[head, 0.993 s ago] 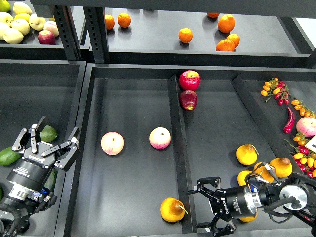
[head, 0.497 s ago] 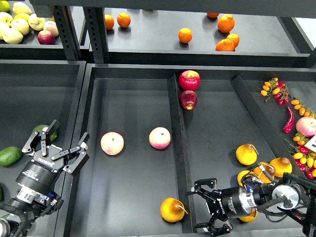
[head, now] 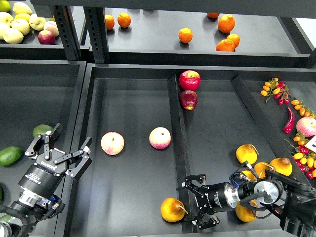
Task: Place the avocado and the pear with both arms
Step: 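Lower the right gripper and close it around the yellow pear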
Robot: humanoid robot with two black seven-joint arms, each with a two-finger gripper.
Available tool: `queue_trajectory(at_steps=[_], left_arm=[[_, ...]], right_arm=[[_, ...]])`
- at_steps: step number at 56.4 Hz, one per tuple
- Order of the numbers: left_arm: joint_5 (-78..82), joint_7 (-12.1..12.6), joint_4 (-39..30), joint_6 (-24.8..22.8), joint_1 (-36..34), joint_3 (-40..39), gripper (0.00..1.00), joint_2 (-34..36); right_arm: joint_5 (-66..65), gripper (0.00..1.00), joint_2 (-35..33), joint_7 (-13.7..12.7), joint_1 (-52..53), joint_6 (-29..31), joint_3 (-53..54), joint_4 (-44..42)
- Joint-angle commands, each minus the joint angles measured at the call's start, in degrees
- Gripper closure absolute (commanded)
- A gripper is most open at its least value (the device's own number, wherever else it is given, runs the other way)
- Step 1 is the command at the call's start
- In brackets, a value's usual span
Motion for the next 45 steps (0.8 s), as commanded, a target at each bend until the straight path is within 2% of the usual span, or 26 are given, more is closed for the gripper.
queue_trajectory(at_steps=[1, 20, 28, 41, 45], left_arm=[[0.0, 0.0, 0.0, 0.0, 0.0, 0.1, 0.02, 0.0], [0.0, 0.0, 0.0, 0.0, 1.1, 0.1, 0.02, 0.0], [0.0, 0.0, 0.0, 0.0, 1.1, 0.1, 0.02, 0.0], [0.0, 0.0, 0.0, 0.0, 1.3, 0.1, 0.02, 0.0], [0.0, 0.0, 0.0, 0.0, 1.3, 0.2, 0.02, 0.0]], right_arm=[[-0.1, 0.0, 1.9, 0.0, 0.0, 0.0, 0.1, -1.7], [-0.1, 0.01, 5.0, 0.0, 0.3, 0.0, 0.0, -5.1], [0.0, 0.09, 6.3, 0.0, 0.4, 0.0, 0.4, -6.8], [0.4, 0.32, 6.8, 0.0, 0.3, 0.0, 0.6, -7.1], [0.4, 0.35, 6.8, 0.0, 0.3, 0.0, 0.6, -7.1]])
